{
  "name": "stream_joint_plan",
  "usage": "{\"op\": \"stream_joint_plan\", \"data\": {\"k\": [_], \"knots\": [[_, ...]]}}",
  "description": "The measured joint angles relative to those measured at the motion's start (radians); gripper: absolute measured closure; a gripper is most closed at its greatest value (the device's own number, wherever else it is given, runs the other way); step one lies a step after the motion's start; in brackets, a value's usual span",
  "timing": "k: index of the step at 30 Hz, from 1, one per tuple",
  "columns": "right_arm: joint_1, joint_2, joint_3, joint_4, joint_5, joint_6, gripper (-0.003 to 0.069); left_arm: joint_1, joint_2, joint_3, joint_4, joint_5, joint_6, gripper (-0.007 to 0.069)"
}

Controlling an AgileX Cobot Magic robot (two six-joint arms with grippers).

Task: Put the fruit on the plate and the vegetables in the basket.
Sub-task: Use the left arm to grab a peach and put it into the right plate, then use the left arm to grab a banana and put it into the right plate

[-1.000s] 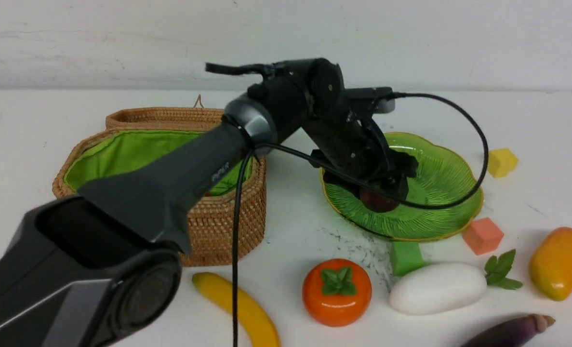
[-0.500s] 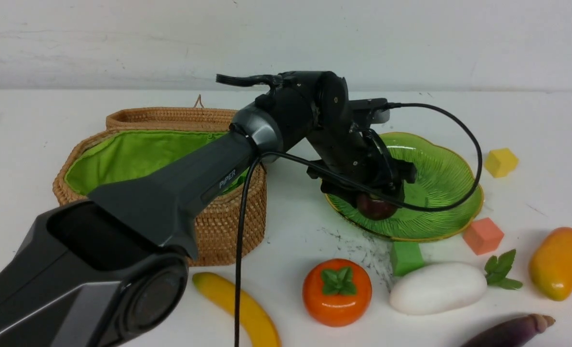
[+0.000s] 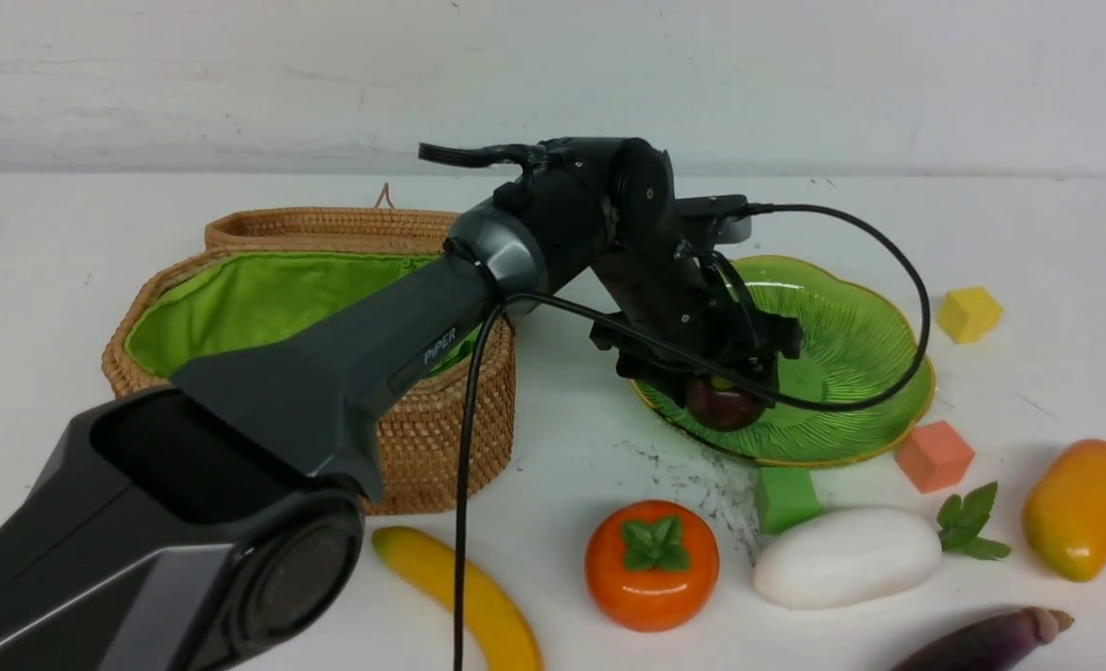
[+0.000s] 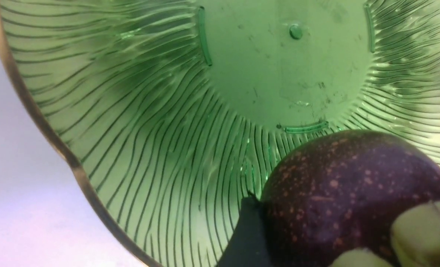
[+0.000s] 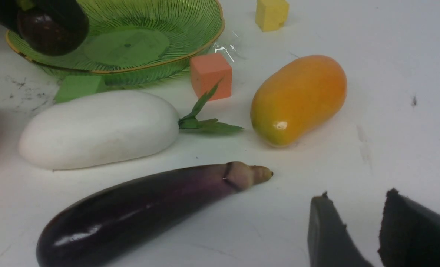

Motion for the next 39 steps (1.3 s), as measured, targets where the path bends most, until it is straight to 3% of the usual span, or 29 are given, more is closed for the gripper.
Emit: {"op": "stream_joint_plan", "data": {"k": [11,19,24,31,34,39], "knots": [[0.0,0.0,0.0,0.0,0.0,0.0,0.0417,0.0,0.0,0.0,0.041,-0.012,0.001,0.0005],[0.0,0.0,0.0,0.0,0.0,0.0,0.0417,0.001,0.0,0.0,0.012,-0.039,0.137,-0.0038],[0.0,0.0,0.0,0.0,0.0,0.0,0.0417,0.001,-0.002,0.0,0.001,-0.044,0.143,-0.0044],[0.0,0.0,0.0,0.0,0.0,0.0,0.0417,0.001,-0.094,0.0,0.045,0.087,0.107,0.0018],[0.0,0.0,0.0,0.0,0.0,0.0,0.0417,0.002,-0.199,0.004,0.102,0.204,0.077,0.0084],[0.0,0.0,0.0,0.0,0.0,0.0,0.0417,0.002,-0.435,0.157,0.17,0.225,-0.014,0.0147]]}}
